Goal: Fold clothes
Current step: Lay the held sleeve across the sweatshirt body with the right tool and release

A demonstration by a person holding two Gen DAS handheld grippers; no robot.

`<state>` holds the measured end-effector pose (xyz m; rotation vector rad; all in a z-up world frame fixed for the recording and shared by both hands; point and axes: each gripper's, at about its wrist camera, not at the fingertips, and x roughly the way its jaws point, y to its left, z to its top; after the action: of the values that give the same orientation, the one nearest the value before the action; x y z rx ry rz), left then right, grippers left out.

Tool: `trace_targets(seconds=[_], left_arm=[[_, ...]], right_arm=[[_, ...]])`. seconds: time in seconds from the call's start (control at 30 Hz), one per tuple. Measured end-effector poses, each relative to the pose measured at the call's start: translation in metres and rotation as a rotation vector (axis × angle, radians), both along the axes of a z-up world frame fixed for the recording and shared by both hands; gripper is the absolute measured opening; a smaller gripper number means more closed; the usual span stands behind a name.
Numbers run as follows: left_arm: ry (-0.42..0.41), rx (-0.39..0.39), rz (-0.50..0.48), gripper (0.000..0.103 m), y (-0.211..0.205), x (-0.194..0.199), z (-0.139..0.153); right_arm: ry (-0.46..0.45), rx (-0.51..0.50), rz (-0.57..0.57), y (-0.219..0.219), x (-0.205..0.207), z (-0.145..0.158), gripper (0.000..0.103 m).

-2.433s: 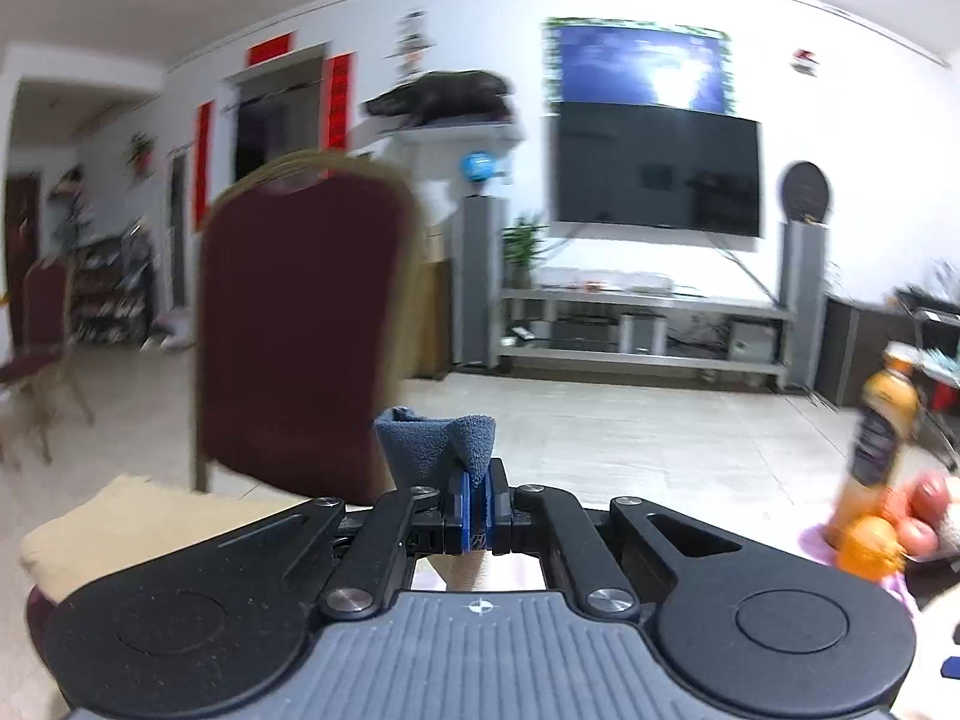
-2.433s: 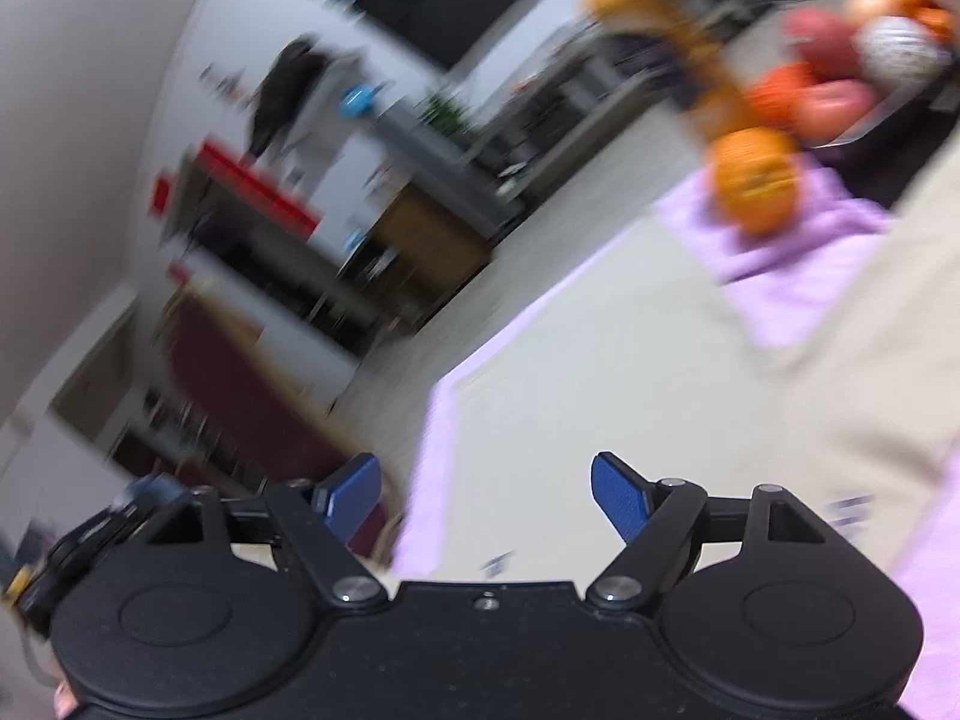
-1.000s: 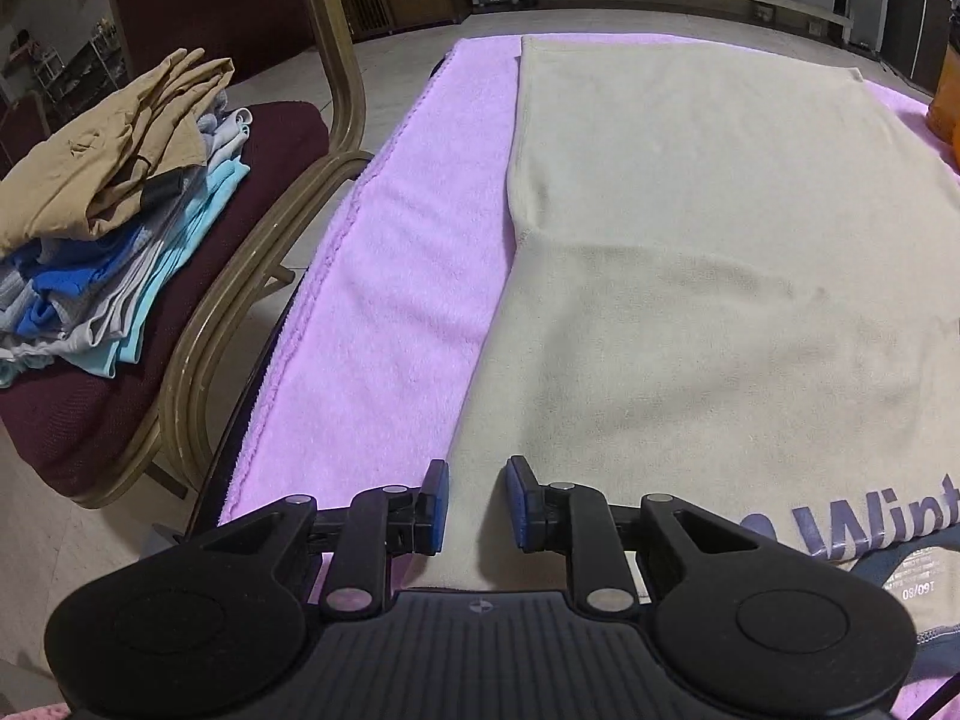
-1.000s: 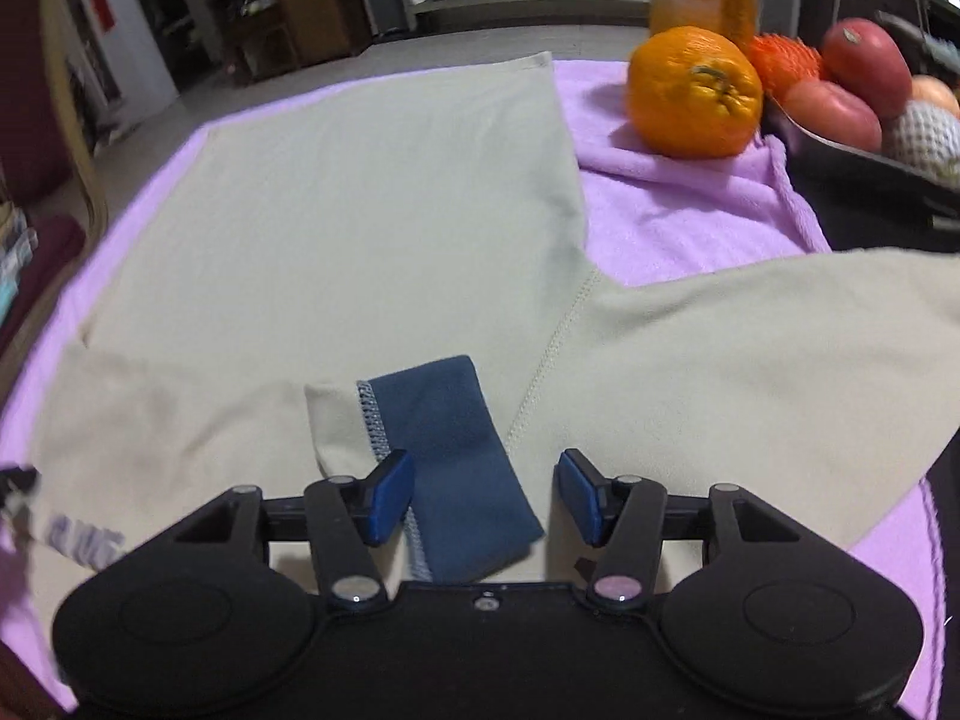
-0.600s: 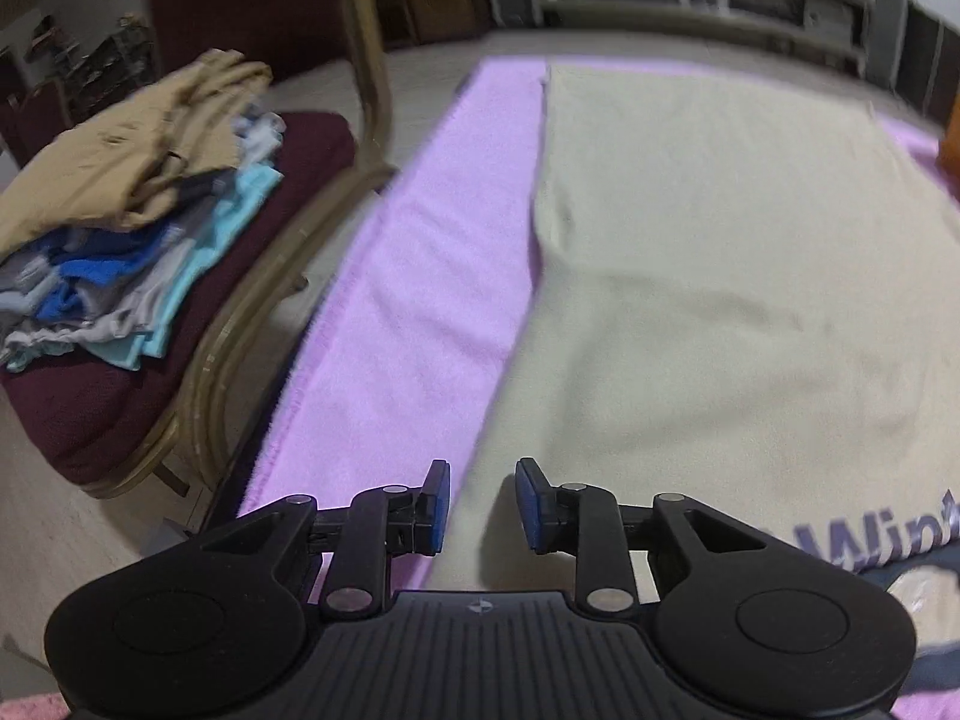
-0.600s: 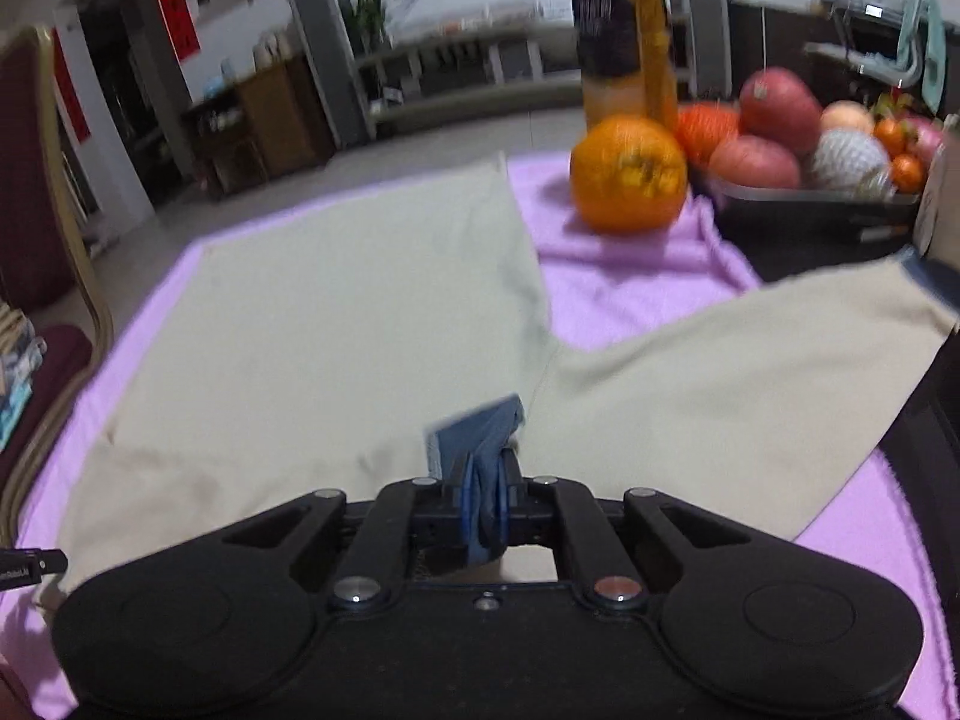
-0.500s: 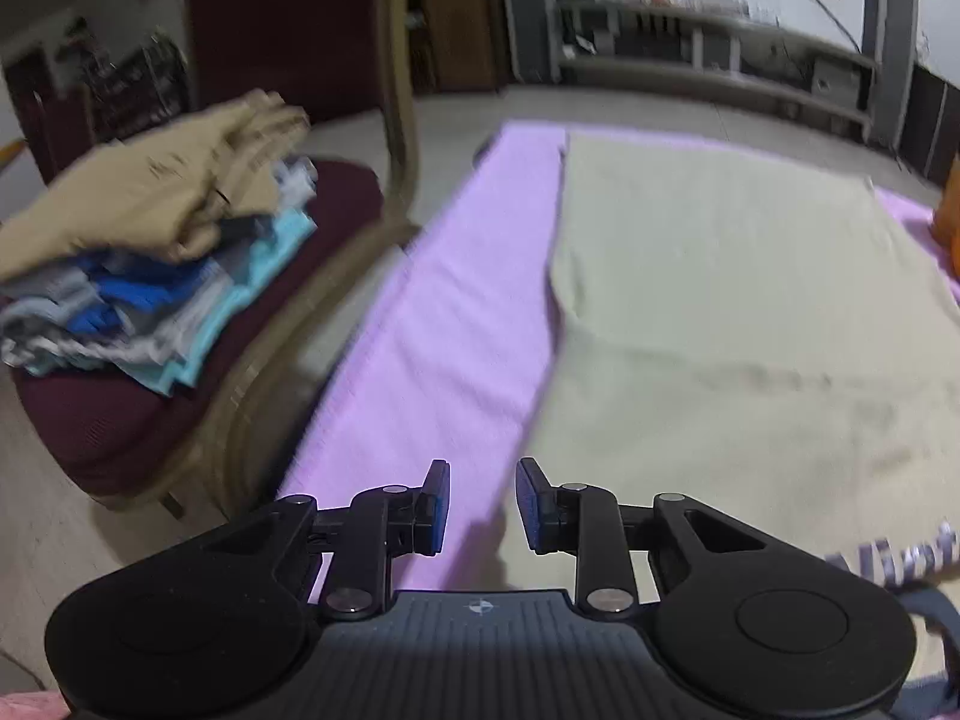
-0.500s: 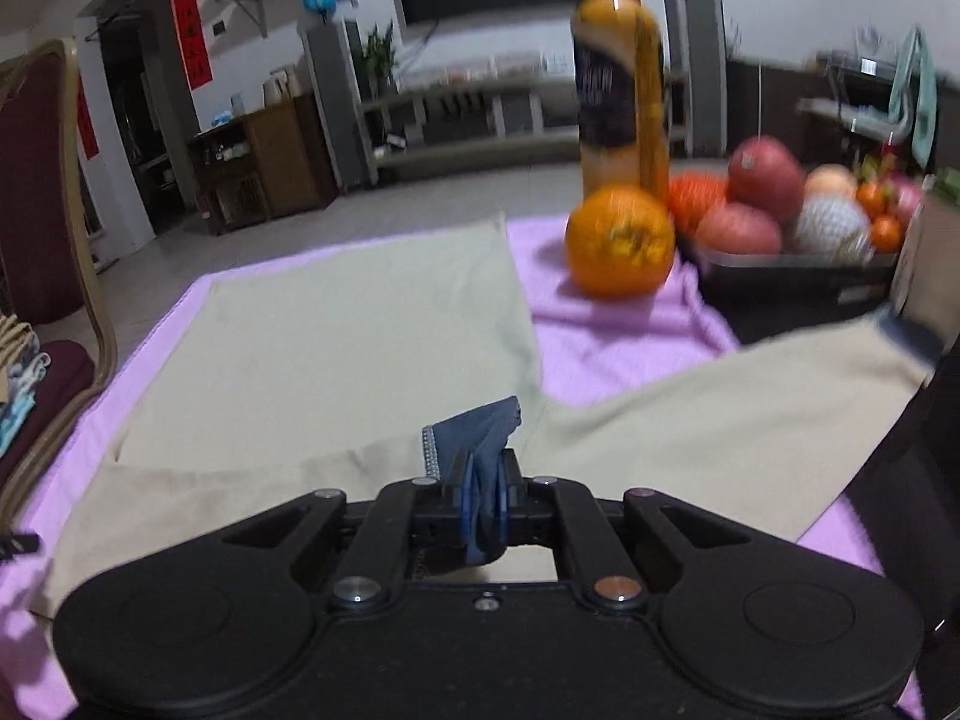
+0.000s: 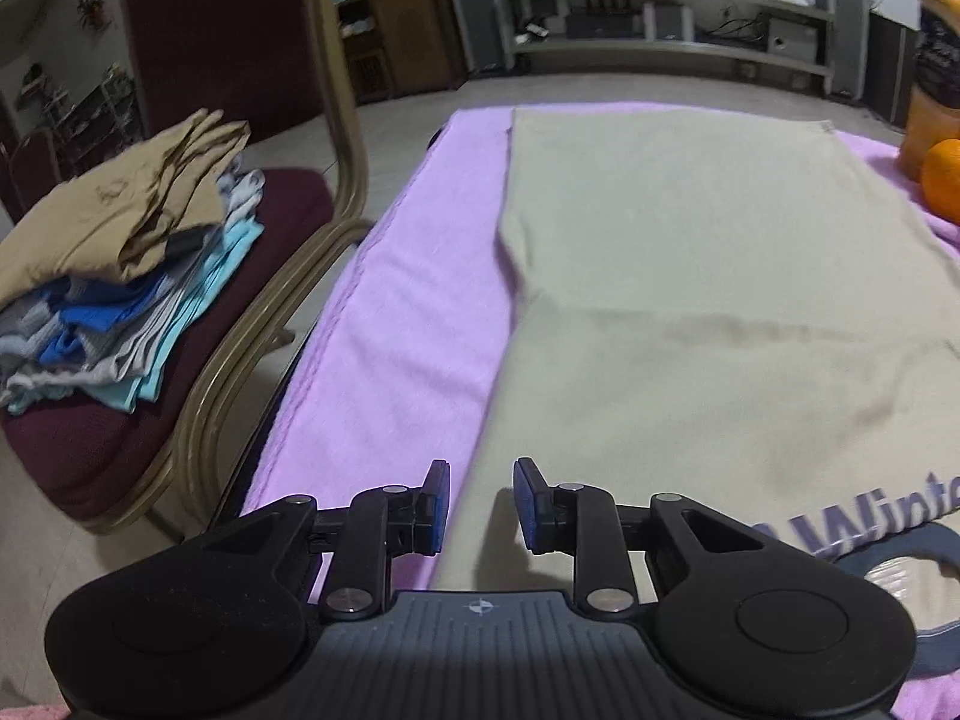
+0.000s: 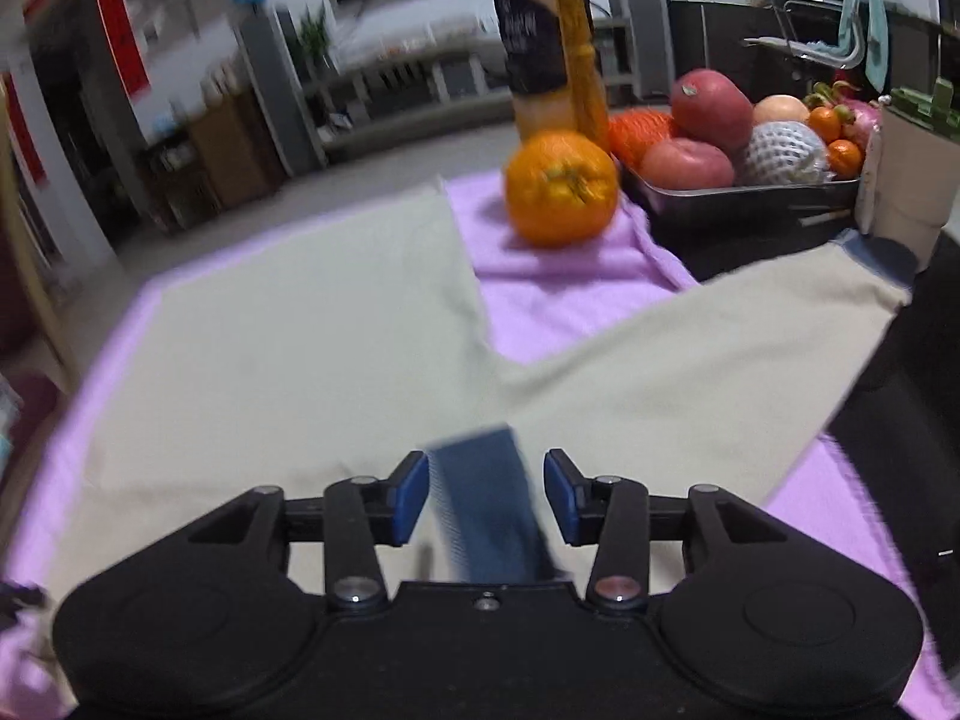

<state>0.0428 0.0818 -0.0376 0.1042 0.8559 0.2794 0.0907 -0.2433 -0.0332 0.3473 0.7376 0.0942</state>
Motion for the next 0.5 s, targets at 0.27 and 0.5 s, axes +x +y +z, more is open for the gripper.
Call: trace_targets(seconds=[0.27, 0.5], left_arm=[[-0.002, -0.136, -0.174, 0.022, -0.039, 0.028, -0.016], [-0.003, -0.149, 0.027, 0.029, 0.001, 0.02, -0.018]], right_arm=[[0.296, 0.69, 0.226, 0.038, 0.035, -0.078, 0.026], [0.322, 0.669, 0.071, -0.006, 0.043, -0.1, 0.0]])
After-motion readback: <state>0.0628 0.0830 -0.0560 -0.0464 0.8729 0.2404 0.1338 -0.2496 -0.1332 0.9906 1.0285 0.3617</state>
